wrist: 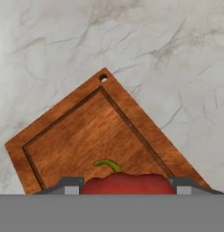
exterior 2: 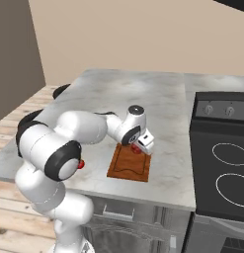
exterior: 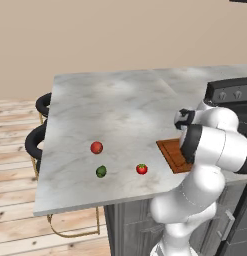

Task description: Place the avocado, onion, tomato, and bell pepper on the cutting board.

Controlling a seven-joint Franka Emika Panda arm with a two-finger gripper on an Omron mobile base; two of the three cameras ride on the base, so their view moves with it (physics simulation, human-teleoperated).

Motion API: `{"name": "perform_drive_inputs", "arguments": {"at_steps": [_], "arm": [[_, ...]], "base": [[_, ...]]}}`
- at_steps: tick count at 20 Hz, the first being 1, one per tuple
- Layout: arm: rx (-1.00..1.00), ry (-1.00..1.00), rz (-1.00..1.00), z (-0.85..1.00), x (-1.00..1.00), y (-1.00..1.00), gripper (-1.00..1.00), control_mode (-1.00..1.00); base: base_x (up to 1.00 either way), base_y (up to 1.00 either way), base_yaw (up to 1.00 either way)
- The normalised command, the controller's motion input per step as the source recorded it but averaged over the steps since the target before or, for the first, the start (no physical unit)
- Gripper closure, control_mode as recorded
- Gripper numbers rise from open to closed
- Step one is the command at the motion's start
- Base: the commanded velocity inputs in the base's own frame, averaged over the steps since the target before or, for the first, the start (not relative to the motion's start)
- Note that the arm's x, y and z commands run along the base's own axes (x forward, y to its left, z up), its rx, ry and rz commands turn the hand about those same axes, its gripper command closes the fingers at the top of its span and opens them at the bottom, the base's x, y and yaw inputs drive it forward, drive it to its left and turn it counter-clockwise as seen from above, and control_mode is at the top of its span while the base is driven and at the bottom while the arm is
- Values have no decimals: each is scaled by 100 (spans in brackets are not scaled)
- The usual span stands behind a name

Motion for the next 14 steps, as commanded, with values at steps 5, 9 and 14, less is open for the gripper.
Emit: {"name": "perform_drive_inputs", "arguments": {"at_steps": [5,9,14], "arm": [[0,-2,0,-34,14,-9,100,-100],[0,-3,0,-32,26,0,100,-100],[0,-3,0,-26,28,0,100,-100]], "base": [[0,0,0],[0,0,0],[0,0,0]]}}
